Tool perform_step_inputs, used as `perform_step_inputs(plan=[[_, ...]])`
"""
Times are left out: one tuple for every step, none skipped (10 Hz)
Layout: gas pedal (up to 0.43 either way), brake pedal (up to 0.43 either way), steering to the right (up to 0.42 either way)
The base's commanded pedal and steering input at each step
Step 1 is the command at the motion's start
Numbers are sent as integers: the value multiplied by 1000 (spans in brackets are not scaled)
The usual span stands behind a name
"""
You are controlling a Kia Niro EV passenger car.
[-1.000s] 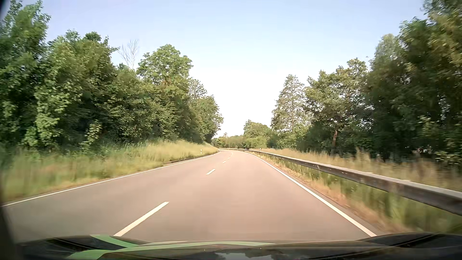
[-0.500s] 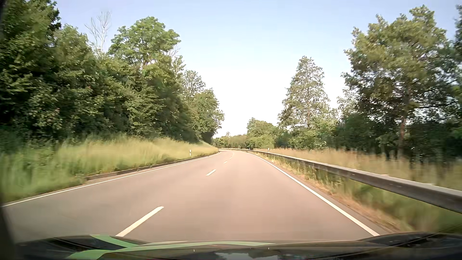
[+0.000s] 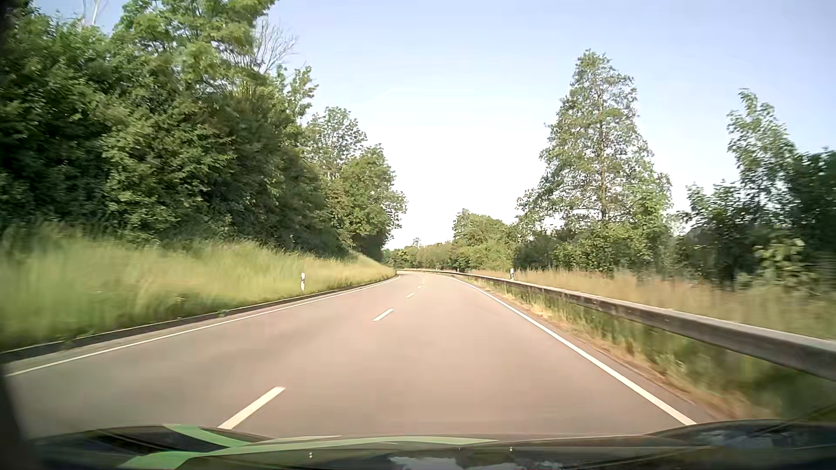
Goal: Follow the waypoints while adhering to traffic rules and regulations
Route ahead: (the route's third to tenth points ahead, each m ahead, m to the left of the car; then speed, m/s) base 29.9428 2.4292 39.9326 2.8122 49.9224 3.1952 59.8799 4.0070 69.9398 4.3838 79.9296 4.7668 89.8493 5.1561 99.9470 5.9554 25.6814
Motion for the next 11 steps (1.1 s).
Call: perform_step_inputs(plan=[[157, 0, -7], [98, 0, -7], [98, 0, -7], [98, 0, -7], [98, 0, -7], [98, 0, -6], [118, 0, -5], [138, 0, -4], [157, 0, -4], [169, 0, -3], [169, 0, -3]])
